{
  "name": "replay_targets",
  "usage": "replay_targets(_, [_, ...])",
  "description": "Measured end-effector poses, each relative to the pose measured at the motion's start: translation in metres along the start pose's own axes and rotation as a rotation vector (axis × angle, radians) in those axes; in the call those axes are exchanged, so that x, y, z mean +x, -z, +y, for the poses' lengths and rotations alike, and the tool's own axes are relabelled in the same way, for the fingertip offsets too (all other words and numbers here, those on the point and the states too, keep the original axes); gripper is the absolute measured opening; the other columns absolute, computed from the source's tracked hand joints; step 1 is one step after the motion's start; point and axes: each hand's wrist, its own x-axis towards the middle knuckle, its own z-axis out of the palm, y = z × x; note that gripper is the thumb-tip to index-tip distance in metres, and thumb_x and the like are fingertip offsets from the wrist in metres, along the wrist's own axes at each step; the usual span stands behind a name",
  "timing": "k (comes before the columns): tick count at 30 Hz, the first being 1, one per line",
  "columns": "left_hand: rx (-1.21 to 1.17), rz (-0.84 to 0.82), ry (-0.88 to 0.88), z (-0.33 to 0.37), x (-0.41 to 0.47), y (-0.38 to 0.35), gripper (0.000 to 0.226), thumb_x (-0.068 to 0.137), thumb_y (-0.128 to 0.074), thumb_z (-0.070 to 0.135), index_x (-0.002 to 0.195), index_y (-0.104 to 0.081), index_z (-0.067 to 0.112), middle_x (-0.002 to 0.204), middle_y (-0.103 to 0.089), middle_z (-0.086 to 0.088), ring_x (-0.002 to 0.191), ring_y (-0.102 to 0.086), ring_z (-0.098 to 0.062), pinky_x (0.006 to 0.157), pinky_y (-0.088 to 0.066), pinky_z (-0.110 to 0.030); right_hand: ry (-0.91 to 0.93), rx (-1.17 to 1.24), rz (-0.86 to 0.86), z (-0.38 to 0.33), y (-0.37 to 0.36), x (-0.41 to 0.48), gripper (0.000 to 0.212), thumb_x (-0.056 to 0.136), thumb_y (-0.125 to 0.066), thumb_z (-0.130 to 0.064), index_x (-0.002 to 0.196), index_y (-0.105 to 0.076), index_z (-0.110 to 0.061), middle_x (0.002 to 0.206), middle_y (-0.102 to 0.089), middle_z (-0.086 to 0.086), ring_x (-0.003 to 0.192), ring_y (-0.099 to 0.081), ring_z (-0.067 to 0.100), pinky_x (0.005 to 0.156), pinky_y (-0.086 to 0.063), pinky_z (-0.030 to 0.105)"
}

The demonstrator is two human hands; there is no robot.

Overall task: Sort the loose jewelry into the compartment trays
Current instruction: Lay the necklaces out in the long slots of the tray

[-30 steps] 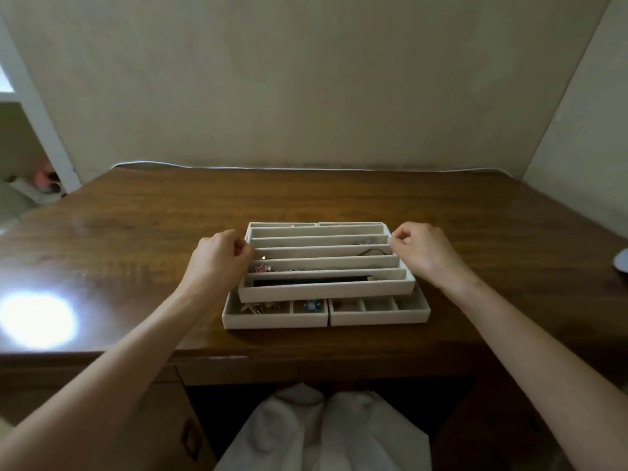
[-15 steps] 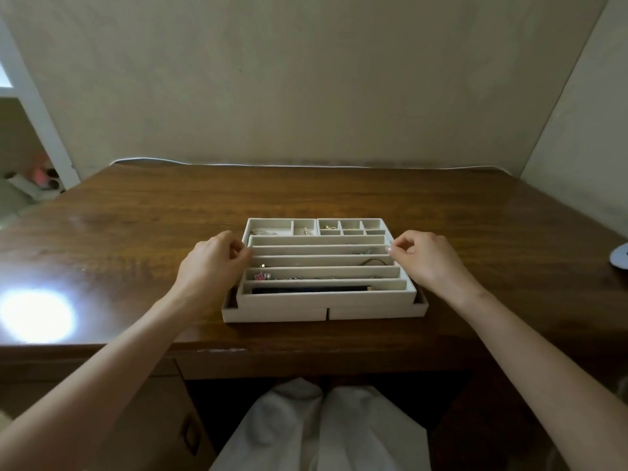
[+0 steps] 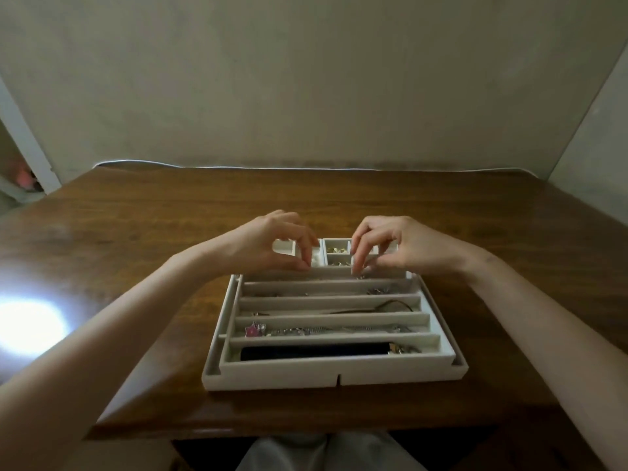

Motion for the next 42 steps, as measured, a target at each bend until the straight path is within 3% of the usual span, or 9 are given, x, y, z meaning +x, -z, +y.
replay_targets(8, [-0.126,-0.122,-0.057,-0.021,0.011,0.003,0.011,0.077,-0.072,0.034,0.086,-0.067,0.029,0.118,-0.057,0.016,0.118,-0.048,-0.006,0.100,-0.039,-0.028,-0.019,0.003,-0.249,0.008,0.014,0.014,0.027,0.082,-0.068,-0.009,0.092,-0.074,-0.033,0.103,-0.055,-0.016,0.097,-0.053,0.006,0.084,-0.050,0.030])
replay_targets(13, [-0.170,-0.077,-0.045,-0.023,0.000,0.001,0.016,0.078,-0.066,0.039,0.089,-0.066,0.027,0.117,-0.057,0.019,0.117,-0.049,-0.005,0.093,-0.042,-0.018,0.045,-0.227,-0.214,0.007,0.005,0.008,0.024,0.084,-0.068,-0.017,0.094,-0.070,-0.039,0.099,-0.053,-0.024,0.095,-0.050,0.000,0.084,-0.049,0.030])
replay_targets(20, [-0.204,-0.032,-0.008,-0.016,-0.001,-0.005,0.014,0.081,-0.063,0.035,0.088,-0.066,0.023,0.113,-0.061,0.015,0.113,-0.054,-0.007,0.088,-0.044,-0.016,0.145,-0.266,-0.102,0.012,0.002,0.004,0.019,0.081,-0.070,-0.016,0.077,-0.063,-0.033,0.089,-0.055,-0.018,0.087,-0.056,0.007,0.075,-0.050,0.034])
replay_targets(23, [-0.245,-0.015,0.033,-0.011,0.000,-0.008,0.020,0.083,-0.060,0.038,0.096,-0.066,0.024,0.110,-0.064,0.013,0.109,-0.057,-0.008,0.088,-0.044,-0.019,0.182,-0.153,-0.015,0.012,0.004,0.004,0.006,0.079,-0.068,-0.030,0.080,-0.063,-0.027,0.086,-0.059,-0.014,0.083,-0.058,0.011,0.072,-0.050,0.030])
replay_targets(25, [-0.291,-0.007,0.059,-0.006,0.000,-0.009,0.029,0.082,-0.058,0.041,0.103,-0.065,0.023,0.108,-0.066,0.014,0.105,-0.059,-0.006,0.085,-0.044,-0.014,0.194,0.008,0.076,0.007,0.005,0.004,0.015,0.077,-0.062,-0.036,0.084,-0.063,-0.022,0.086,-0.062,-0.011,0.082,-0.060,0.012,0.072,-0.050,0.024])
replay_targets(29, [-0.441,0.025,0.069,0.006,0.001,-0.013,0.034,0.080,-0.066,0.034,0.110,-0.060,0.020,0.105,-0.069,0.011,0.102,-0.063,-0.008,0.087,-0.047,-0.020,0.175,0.383,0.162,-0.007,-0.003,0.009,0.011,0.080,-0.070,-0.009,0.085,-0.061,-0.012,0.083,-0.067,-0.002,0.076,-0.064,0.010,0.069,-0.052,0.022])
replay_targets(33, [-0.456,0.067,0.061,0.013,0.001,-0.019,0.026,0.072,-0.074,0.036,0.094,-0.063,0.026,0.091,-0.069,0.008,0.088,-0.064,-0.007,0.080,-0.047,-0.016,0.131,0.611,0.193,-0.015,-0.012,0.017,0.011,0.080,-0.064,0.004,0.085,-0.061,-0.005,0.076,-0.067,-0.002,0.071,-0.065,0.011,0.066,-0.054,0.021])
replay_targets(37, [-0.440,0.159,0.089,0.009,0.002,-0.020,0.023,0.067,-0.076,0.043,0.079,-0.066,0.026,0.078,-0.068,0.004,0.073,-0.063,-0.010,0.070,-0.049,-0.017,0.101,0.630,0.224,-0.013,-0.007,0.016,0.019,0.074,-0.068,-0.002,0.091,-0.066,-0.008,0.077,-0.068,0.002,0.071,-0.066,0.013,0.066,-0.055,0.021])
replay_targets(42, [-0.606,0.286,0.134,0.007,0.003,-0.017,0.020,0.068,-0.068,0.028,0.075,-0.065,0.010,0.073,-0.069,-0.001,0.069,-0.065,-0.010,0.068,-0.052,-0.019,0.054,0.518,0.215,-0.005,0.004,0.008,0.029,0.066,-0.072,-0.010,0.095,-0.072,-0.013,0.080,-0.067,-0.002,0.076,-0.064,0.012,0.069,-0.053,0.019])
